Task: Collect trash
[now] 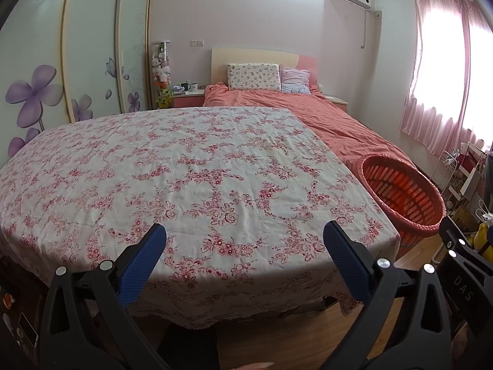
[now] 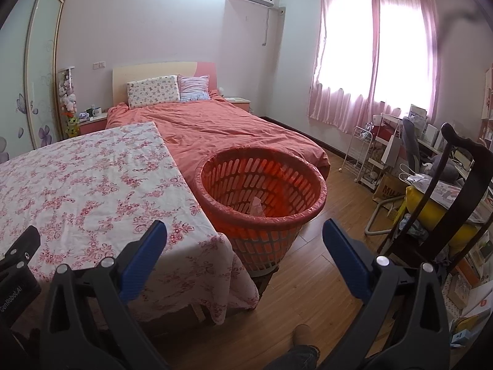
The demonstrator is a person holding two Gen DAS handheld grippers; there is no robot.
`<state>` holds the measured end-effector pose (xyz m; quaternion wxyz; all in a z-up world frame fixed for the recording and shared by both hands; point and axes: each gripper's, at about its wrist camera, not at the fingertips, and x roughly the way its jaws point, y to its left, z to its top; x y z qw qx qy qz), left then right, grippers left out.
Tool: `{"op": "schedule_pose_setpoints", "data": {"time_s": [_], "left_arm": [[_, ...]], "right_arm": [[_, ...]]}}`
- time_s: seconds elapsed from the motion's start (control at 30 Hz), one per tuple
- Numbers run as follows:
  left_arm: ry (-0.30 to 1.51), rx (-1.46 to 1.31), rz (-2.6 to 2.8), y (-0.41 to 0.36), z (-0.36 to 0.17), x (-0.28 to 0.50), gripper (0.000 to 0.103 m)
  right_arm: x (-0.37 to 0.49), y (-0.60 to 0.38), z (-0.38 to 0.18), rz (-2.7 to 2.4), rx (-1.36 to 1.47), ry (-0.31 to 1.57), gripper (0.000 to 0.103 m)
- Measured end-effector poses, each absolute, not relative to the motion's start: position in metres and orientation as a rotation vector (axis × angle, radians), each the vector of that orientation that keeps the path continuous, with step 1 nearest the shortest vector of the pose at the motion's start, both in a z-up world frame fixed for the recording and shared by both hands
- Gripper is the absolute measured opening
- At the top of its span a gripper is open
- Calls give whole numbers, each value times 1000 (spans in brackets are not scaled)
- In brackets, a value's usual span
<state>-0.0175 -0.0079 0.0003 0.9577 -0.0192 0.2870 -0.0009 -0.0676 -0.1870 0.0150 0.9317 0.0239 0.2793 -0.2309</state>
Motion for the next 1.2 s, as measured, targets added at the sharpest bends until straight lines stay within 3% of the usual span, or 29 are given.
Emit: {"op": "schedule_pose_setpoints", "data": {"time_s": [1.2], "left_arm": [[555,-41,0,-9,6,-22,100]], "right_arm": [[-68,-188,15,-472,51,569,99]]}}
